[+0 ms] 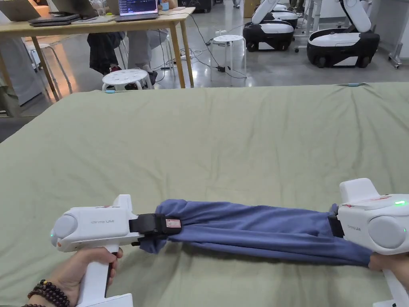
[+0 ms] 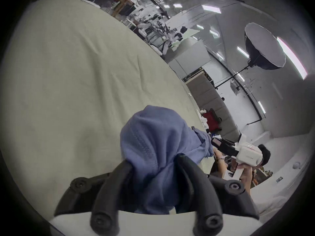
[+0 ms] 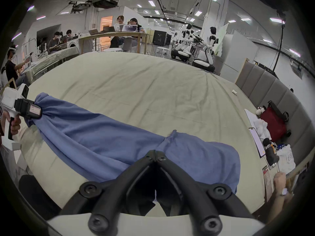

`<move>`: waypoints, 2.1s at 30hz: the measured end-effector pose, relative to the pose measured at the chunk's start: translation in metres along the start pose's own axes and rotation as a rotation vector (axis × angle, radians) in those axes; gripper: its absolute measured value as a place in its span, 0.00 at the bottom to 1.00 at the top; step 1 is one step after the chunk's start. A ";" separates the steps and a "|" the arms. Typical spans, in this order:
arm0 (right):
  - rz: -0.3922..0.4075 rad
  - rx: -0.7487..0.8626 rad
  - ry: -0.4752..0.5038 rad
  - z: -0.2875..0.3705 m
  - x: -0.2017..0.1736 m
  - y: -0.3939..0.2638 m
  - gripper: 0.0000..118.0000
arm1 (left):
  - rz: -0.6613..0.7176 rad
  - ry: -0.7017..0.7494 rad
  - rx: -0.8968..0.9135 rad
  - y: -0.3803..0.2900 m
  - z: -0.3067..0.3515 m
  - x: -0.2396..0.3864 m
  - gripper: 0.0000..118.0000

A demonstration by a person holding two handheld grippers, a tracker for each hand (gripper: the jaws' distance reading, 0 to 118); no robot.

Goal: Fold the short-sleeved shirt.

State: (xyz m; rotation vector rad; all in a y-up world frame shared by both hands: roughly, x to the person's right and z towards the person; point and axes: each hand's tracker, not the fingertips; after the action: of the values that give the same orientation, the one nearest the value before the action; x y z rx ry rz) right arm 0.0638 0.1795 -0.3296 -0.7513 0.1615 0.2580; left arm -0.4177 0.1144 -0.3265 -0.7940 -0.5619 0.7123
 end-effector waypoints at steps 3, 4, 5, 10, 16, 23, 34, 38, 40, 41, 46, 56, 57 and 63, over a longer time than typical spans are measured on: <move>-0.003 0.009 -0.003 0.003 0.001 0.001 0.00 | -0.021 0.047 0.019 0.004 0.025 -0.009 0.19; -0.004 0.012 -0.002 0.003 0.001 0.001 0.00 | -0.004 0.069 0.029 0.006 0.036 -0.016 0.19; -0.004 0.015 -0.001 0.004 0.002 0.001 0.00 | 0.008 0.110 0.064 0.008 0.047 -0.023 0.19; -0.002 0.027 0.018 0.004 0.002 0.004 0.00 | 0.047 0.194 0.099 0.012 0.084 -0.033 0.19; -0.004 0.037 0.031 0.005 0.003 0.004 0.00 | 0.004 0.113 0.115 0.015 0.067 0.016 0.19; -0.022 0.047 0.036 0.012 0.014 -0.004 0.00 | -0.115 0.017 0.006 0.004 -0.010 0.105 0.19; -0.073 0.067 0.010 0.025 0.056 -0.016 0.00 | -0.125 0.181 -0.163 -0.012 -0.142 0.101 0.28; -0.102 0.080 0.000 0.024 0.062 -0.013 0.00 | -0.090 0.052 -0.131 -0.007 -0.136 0.100 0.81; -0.098 0.084 0.002 0.026 0.059 -0.011 0.00 | -0.103 0.035 -0.142 -0.005 -0.132 0.106 0.92; -0.094 0.086 0.008 0.026 0.057 -0.011 0.00 | -0.127 0.045 -0.141 -0.007 -0.126 0.117 0.92; -0.064 0.073 0.029 0.029 0.044 -0.015 0.00 | -0.207 0.011 -0.072 0.000 -0.067 0.137 0.90; -0.050 0.068 0.046 0.025 0.037 -0.014 0.00 | -0.129 0.086 -0.009 0.007 -0.017 0.083 0.00; -0.049 0.067 0.045 0.025 0.037 -0.013 0.00 | -0.136 0.086 -0.012 0.004 -0.022 0.083 0.00; -0.050 0.071 0.041 0.028 0.040 -0.010 0.00 | -0.180 0.065 -0.167 -0.007 -0.099 0.087 0.00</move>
State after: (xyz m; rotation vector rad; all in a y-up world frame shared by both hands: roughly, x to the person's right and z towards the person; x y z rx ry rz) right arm 0.1060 0.1992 -0.3123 -0.6891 0.1890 0.1882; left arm -0.2920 0.1331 -0.3618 -0.9059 -0.6313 0.4770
